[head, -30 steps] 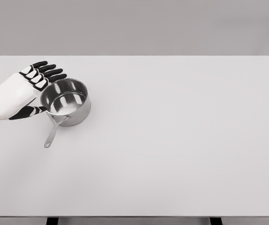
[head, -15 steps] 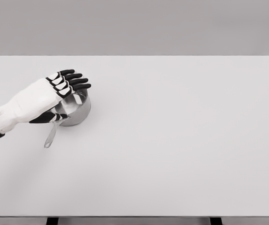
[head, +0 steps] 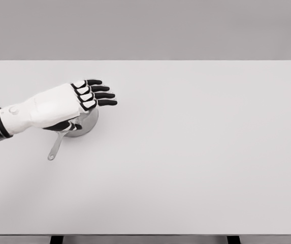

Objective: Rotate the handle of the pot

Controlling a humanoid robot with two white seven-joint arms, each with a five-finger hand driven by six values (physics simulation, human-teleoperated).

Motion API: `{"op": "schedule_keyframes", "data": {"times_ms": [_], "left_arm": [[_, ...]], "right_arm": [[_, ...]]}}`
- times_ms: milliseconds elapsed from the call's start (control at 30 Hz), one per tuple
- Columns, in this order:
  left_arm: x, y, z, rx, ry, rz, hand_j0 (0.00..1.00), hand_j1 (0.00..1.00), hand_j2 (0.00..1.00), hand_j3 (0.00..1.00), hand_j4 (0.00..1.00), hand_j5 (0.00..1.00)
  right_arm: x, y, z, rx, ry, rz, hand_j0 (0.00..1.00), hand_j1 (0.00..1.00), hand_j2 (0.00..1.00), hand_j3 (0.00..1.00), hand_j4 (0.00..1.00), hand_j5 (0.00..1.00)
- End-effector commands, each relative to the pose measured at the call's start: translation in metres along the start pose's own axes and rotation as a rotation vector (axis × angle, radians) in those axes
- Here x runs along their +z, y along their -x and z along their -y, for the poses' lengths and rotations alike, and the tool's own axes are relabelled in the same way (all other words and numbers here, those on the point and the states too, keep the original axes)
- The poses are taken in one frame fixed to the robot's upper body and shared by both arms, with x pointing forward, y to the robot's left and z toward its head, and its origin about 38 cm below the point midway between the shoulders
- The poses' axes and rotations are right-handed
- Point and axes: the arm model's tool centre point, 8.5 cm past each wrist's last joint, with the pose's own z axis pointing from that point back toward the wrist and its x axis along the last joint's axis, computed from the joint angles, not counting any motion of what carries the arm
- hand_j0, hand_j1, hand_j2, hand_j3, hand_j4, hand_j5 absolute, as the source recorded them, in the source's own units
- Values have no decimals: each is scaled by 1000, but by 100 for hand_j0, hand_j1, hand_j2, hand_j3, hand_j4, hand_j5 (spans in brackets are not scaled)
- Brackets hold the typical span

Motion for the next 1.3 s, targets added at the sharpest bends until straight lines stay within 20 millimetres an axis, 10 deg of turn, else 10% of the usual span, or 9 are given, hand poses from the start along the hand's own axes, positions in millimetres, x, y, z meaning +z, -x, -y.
{"op": "schedule_keyframes", "data": {"times_ms": [0,500,1267], "left_arm": [[8,-4,12,60,50,13,100,100,100,100,100,100],[7,-19,49,100,133,38,100,100,100,100,100,100],[13,-14,45,72,132,12,100,100,100,100,100,100]], "right_arm": [[0,0,0,0,0,0,100,100,100,100,100,100],[0,0,0,0,0,0,100,100,100,100,100,100],[0,0,0,0,0,0,100,100,100,100,100,100]]}}
